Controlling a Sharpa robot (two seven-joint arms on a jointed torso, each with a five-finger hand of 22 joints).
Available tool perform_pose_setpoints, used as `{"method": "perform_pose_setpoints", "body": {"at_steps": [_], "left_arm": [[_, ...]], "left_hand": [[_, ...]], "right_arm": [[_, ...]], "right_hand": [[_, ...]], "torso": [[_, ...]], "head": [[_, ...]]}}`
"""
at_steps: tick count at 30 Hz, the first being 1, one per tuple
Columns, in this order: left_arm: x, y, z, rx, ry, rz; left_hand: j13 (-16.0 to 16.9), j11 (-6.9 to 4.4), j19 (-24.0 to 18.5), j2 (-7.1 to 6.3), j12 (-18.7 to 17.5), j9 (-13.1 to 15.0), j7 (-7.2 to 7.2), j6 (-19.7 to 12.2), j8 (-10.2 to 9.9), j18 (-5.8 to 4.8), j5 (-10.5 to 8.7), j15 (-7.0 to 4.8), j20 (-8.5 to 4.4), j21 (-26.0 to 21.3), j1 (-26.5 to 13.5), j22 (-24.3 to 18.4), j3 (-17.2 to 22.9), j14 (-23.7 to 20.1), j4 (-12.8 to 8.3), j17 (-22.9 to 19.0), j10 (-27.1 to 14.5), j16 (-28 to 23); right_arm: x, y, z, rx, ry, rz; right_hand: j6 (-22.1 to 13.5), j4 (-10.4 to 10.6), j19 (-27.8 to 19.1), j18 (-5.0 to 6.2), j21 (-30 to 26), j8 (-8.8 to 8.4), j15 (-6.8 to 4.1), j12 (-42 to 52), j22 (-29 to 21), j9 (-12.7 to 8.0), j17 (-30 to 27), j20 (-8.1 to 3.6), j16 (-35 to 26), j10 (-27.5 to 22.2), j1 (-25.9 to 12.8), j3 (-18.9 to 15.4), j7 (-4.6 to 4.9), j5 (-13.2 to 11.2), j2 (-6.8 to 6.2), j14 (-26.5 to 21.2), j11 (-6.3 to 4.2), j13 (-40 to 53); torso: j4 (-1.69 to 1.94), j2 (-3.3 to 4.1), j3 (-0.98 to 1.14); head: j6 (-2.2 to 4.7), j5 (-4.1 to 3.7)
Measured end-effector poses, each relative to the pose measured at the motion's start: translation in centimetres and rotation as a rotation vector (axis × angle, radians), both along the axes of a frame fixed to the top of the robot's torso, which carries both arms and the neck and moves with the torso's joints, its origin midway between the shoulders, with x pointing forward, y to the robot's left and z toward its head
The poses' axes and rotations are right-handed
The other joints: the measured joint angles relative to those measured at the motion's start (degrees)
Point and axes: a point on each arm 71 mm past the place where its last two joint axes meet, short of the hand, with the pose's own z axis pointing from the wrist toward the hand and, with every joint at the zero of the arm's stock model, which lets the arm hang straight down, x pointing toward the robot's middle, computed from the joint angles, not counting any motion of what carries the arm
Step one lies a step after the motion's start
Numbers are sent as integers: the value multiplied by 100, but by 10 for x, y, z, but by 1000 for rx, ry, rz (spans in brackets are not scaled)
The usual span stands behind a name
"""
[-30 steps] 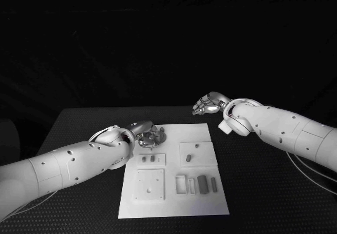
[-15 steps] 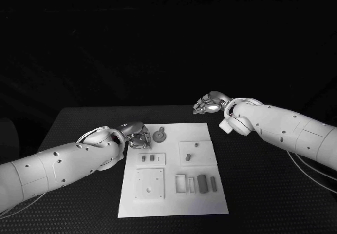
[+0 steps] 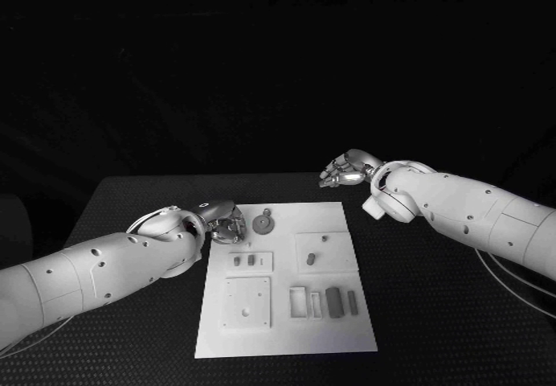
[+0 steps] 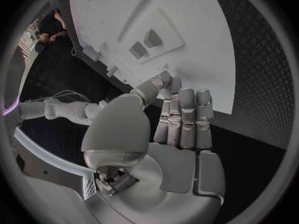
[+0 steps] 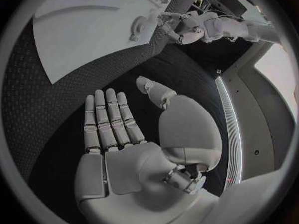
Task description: Assemble the parts on the task board
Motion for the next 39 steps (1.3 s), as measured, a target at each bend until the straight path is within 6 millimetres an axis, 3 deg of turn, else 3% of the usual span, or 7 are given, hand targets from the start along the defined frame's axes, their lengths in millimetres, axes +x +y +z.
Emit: {"method": "perform_pose_setpoints", "body": {"at_steps": [39], "left_arm": [[-7,-8,-9,20,26,-36]], "left_hand": [[-31,0,0,-12,-22,-3,12,2,11,-3,-4,2,0,0,8,-3,-2,-1,-2,1,-2,0]], "right_arm": [[0,0,0,0,0,0]], "right_hand": [[0,0,0,0,0,0,0,0,10,-4,-5,0,0,0,0,0,0,0,0,0,0,0]], "torso": [[-3,1,2]], "head": [[-9,2]]}}
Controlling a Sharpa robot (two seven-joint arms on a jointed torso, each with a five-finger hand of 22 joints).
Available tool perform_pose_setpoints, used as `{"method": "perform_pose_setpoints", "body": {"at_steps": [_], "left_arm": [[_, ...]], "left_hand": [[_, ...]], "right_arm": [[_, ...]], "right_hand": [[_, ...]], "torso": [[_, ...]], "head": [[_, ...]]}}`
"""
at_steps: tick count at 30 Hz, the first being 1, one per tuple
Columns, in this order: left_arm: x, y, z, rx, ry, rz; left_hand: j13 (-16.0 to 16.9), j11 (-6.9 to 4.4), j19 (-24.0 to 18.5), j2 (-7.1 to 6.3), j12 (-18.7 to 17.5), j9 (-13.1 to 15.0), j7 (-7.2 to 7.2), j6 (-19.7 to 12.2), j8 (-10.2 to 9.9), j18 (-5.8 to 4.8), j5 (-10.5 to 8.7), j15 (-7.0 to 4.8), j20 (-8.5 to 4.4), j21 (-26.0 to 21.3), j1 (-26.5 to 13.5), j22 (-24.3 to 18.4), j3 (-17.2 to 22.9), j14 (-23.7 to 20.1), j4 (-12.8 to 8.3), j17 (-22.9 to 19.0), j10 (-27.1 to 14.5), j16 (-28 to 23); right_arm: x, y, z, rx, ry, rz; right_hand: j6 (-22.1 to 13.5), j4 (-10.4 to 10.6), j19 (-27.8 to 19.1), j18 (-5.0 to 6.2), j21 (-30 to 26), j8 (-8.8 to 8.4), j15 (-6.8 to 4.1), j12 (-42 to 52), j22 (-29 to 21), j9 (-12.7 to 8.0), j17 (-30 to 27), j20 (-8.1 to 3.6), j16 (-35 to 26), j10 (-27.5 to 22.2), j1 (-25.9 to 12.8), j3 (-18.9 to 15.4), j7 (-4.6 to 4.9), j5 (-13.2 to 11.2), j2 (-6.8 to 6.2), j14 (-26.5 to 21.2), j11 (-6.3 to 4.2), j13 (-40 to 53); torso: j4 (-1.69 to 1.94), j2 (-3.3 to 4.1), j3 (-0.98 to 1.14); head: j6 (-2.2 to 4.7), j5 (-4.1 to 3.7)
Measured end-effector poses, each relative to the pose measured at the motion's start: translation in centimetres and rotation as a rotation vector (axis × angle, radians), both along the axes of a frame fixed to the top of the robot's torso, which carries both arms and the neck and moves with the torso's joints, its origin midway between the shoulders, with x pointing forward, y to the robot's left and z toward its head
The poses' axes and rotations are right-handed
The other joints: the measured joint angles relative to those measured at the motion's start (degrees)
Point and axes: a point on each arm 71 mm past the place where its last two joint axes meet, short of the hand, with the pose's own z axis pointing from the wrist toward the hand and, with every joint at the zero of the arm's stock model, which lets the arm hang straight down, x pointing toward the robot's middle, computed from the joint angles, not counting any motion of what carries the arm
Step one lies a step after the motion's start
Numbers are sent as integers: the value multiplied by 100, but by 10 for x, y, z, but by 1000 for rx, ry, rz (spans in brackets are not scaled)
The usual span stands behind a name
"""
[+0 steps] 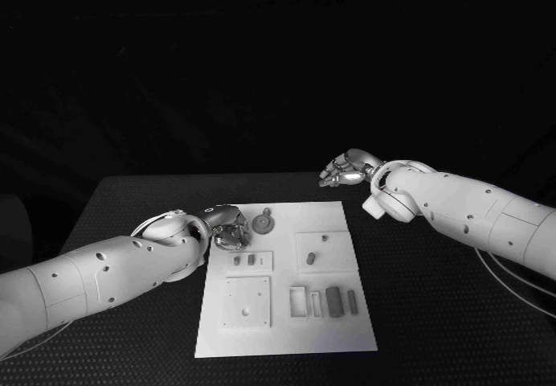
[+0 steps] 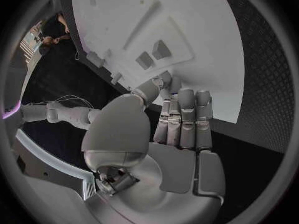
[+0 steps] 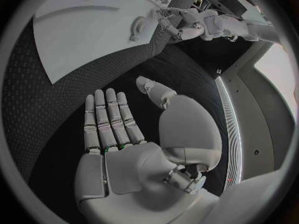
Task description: Assemble the parts on the task board
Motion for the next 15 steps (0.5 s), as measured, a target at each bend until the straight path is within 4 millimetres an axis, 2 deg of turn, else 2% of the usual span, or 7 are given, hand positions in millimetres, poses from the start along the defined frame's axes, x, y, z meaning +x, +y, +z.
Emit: {"method": "perform_pose_setpoints", "body": {"at_steps": [15], "left_arm": [[0,-4,0,-5,-4,-4]], "left_hand": [[4,-20,0,-1,1,1,-15,17,3,0,0,2,0,0,-29,-1,-1,-1,-1,0,20,0]], "right_arm": [[0,0,0,0,0,0]], "right_hand": [[0,0,0,0,-22,0,0,0,10,1,0,0,0,0,0,0,0,0,0,0,0,0]], "torso": [[-5,0,6]], "head": [[-3,-20]]}}
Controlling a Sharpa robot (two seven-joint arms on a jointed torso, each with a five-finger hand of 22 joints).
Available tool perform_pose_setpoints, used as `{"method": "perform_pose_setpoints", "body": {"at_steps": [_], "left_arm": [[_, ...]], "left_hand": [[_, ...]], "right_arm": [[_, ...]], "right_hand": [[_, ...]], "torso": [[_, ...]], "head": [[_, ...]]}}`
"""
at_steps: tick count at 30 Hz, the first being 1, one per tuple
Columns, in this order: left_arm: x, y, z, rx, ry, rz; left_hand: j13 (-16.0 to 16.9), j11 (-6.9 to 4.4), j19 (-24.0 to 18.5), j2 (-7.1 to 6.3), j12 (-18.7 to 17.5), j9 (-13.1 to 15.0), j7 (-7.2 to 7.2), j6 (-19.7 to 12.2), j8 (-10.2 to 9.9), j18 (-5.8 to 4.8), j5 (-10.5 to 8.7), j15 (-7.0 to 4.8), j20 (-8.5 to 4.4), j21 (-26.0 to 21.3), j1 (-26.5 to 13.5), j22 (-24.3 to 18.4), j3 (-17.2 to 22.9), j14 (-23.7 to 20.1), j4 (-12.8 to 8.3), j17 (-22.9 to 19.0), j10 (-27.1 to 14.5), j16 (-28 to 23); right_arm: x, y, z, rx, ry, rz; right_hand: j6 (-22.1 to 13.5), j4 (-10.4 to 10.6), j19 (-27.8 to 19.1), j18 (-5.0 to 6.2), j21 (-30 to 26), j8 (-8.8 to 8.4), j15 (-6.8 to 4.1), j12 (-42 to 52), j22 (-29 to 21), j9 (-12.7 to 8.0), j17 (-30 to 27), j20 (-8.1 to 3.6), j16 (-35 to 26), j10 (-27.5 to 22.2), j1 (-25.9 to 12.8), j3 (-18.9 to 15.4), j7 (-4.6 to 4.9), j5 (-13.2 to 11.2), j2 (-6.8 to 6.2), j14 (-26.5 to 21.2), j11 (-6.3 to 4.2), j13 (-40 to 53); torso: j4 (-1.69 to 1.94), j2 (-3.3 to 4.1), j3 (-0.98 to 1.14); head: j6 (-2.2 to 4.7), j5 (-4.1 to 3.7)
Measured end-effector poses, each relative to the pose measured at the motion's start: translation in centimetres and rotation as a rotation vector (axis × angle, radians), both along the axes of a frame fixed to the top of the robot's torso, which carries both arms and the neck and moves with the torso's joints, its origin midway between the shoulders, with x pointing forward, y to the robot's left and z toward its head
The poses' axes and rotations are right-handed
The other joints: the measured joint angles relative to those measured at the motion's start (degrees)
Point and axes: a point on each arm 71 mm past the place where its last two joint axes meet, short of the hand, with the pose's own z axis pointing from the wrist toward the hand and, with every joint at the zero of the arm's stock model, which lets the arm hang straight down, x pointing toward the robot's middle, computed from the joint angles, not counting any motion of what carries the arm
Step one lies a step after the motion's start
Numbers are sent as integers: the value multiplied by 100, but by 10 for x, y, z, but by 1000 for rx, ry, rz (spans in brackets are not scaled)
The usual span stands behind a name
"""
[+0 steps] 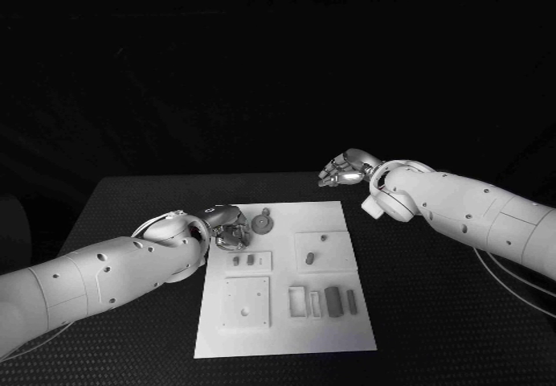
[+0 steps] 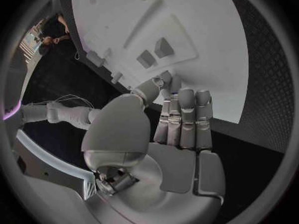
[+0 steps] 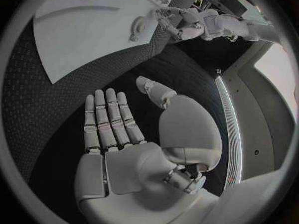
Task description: Assemble the parts on the task board
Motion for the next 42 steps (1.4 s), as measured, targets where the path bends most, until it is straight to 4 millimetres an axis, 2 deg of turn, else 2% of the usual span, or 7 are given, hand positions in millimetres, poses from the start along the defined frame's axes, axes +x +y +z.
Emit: {"method": "perform_pose_setpoints", "body": {"at_steps": [42], "left_arm": [[4,-6,-4,59,21,-9]], "left_hand": [[-24,0,0,26,-72,-12,12,-11,-14,-2,-21,-1,0,0,40,2,24,26,-7,-3,-1,0]], "right_arm": [[0,0,0,0,0,0]], "right_hand": [[0,0,0,0,0,0,0,0,11,-4,1,0,0,0,0,0,0,0,0,0,0,0]], "torso": [[4,-2,-6]], "head": [[-15,-4]]}}
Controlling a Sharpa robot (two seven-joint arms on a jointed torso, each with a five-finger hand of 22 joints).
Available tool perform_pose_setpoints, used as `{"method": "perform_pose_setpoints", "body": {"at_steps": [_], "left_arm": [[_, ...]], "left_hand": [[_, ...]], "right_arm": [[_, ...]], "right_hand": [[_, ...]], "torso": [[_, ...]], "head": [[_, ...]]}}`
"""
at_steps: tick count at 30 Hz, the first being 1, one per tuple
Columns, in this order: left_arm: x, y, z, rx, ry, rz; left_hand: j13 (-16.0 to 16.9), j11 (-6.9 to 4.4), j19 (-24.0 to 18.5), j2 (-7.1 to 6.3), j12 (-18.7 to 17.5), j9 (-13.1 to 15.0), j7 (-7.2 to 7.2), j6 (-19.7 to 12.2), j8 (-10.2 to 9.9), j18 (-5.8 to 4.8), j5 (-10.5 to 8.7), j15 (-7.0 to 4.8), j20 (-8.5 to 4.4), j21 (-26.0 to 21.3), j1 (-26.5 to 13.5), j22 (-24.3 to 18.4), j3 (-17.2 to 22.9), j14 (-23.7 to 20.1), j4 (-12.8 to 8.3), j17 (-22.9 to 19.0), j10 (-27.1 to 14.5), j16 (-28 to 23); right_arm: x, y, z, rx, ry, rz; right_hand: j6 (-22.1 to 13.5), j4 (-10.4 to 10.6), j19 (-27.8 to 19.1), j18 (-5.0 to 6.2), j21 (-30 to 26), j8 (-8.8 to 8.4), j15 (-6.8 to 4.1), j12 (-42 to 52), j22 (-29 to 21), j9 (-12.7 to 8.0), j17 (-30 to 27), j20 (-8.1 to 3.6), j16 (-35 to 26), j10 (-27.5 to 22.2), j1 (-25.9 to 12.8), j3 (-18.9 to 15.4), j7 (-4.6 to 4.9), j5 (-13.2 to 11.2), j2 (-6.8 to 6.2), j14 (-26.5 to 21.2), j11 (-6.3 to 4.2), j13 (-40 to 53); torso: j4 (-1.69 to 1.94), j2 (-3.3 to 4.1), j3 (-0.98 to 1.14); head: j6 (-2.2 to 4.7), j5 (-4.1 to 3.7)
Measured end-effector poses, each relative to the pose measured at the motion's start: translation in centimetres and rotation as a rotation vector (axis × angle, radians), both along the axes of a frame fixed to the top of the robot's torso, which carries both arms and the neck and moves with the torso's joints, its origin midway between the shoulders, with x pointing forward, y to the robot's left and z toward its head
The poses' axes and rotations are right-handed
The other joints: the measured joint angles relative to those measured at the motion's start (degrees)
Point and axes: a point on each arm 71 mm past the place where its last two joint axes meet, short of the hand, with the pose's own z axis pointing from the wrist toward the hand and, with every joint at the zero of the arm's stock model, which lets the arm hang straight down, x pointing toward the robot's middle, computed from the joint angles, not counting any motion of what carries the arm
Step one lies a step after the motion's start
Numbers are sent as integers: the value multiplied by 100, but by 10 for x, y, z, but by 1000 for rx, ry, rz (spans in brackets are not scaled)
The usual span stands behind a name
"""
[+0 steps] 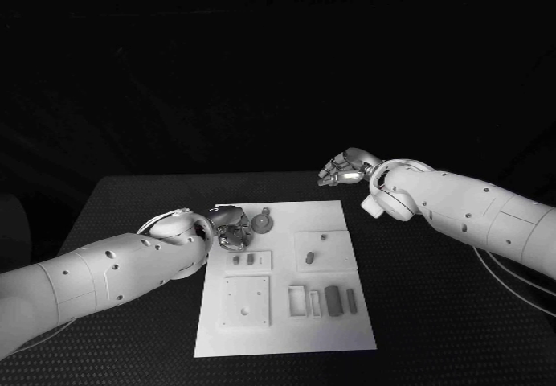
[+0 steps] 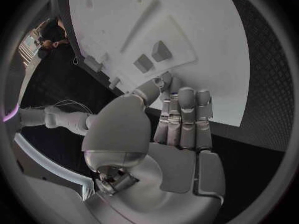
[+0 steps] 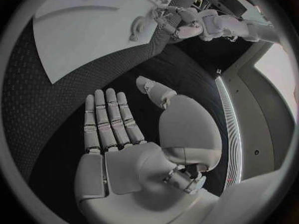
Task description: Assemble the parts on the task board
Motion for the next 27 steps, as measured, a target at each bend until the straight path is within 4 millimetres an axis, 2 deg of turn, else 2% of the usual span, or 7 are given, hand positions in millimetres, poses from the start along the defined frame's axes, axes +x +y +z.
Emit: {"method": "perform_pose_setpoints", "body": {"at_steps": [5,10,13,15,21,23,27], "left_arm": [[0,1,0,-2,2,2],[0,1,0,-5,6,5],[-1,1,0,-6,10,8],[-1,3,-2,-2,16,11],[-1,7,-4,6,25,25],[-1,8,-4,6,26,27],[-1,9,-4,6,26,30]], "left_hand": [[-8,0,0,-4,-36,-4,0,0,-28,1,0,-23,0,0,3,-1,0,-25,0,-3,0,0],[-14,22,0,-32,-49,-17,42,-43,-39,1,-1,8,0,0,31,-1,-1,-58,0,-10,-23,0],[-30,66,-3,-59,-105,-54,103,-248,-136,0,-1,37,-3,0,59,-1,-1,-97,1,-10,-67,0],[-46,73,-44,-65,-111,-116,89,-422,-231,0,-1,39,-2,0,65,-1,-1,-130,1,-10,-74,0],[-40,63,-44,-82,-129,-138,71,-564,-296,2,0,39,-2,0,82,-1,0,-131,2,-9,-85,0],[-41,62,-44,-121,-129,-178,56,-827,-427,2,0,39,-2,0,116,-2,0,-131,2,-9,-85,0],[-41,62,-44,-142,-129,-202,57,-898,-465,3,0,39,-2,0,94,-2,0,-131,2,-9,-85,0]], "right_arm": [[0,0,0,0,0,0],[0,0,0,0,0,-1],[0,-1,0,0,0,-1],[0,-1,0,0,0,-1],[0,-1,0,-1,0,-2],[0,-1,0,-1,0,-2],[0,-2,0,-1,0,-4]], "right_hand": [[0,0,0,1,0,0,0,0,0,0,-5,0,0,0,0,0,0,0,0,0,0,0],[0,0,0,1,0,0,0,0,5,0,-5,0,0,0,0,0,0,0,0,0,0,0],[0,0,0,0,0,0,0,0,5,1,-5,0,0,0,0,0,0,0,0,0,0,0],[0,0,0,0,0,0,0,0,5,1,-5,0,0,0,0,0,0,0,0,0,0,0],[0,0,0,0,0,0,0,0,5,1,-5,0,0,0,0,0,0,0,0,0,0,0],[0,0,0,1,0,0,0,0,5,1,-5,0,0,0,0,0,0,0,0,0,0,0],[0,0,0,0,-23,0,0,0,5,-4,-5,0,0,0,0,0,0,0,0,0,0,0]], "torso": [[1,0,0],[1,0,1],[3,0,-3],[4,1,-4],[5,1,-6],[4,1,-6],[4,2,-3]], "head": [[2,-3],[3,-7],[3,-13],[3,-14],[2,-11],[2,-10],[1,-6]]}}
